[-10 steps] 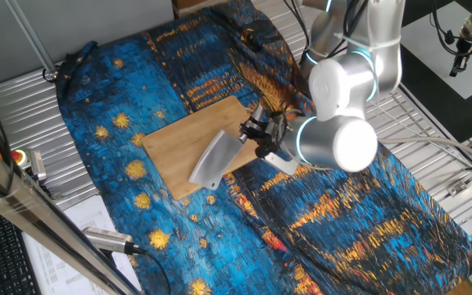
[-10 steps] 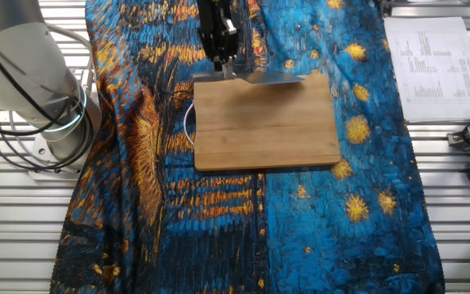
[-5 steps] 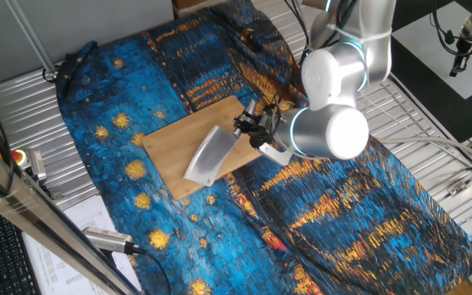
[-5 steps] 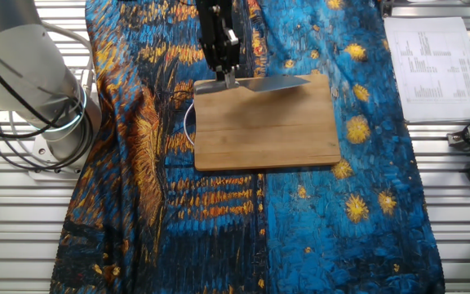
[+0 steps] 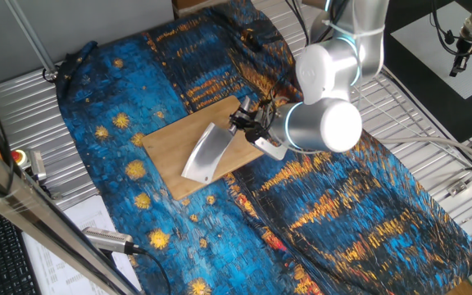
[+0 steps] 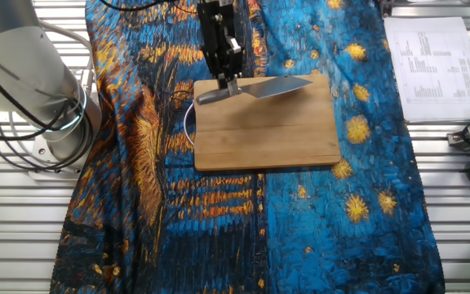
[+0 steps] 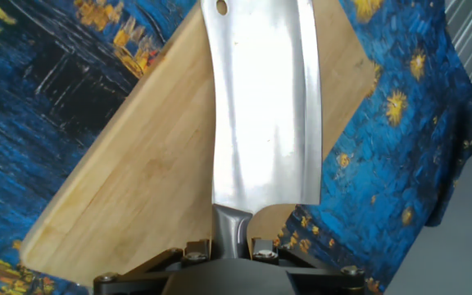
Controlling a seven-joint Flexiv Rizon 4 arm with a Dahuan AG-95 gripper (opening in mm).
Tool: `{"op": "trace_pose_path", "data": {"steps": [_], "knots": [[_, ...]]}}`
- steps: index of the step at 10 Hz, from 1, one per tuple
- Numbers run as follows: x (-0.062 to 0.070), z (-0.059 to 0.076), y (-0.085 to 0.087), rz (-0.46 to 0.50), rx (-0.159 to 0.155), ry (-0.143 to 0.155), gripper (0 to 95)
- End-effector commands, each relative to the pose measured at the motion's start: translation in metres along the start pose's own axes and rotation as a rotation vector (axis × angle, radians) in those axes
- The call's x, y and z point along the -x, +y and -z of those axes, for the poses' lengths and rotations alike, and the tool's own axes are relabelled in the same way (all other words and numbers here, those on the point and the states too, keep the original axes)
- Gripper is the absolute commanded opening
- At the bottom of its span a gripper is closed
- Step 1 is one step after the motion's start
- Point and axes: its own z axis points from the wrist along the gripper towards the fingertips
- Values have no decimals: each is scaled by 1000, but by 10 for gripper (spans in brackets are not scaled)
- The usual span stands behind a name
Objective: Put the knife on the cutting board
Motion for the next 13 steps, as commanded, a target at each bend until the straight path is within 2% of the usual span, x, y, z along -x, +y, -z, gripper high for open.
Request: {"op": "trace_pose_path", "data": {"steps": [1, 5, 13], "knots": [[2, -5, 0, 10, -5, 2, 0], [0, -10, -4, 18, -4, -10, 0], [1, -16, -2, 45, -3, -16, 0]]}}
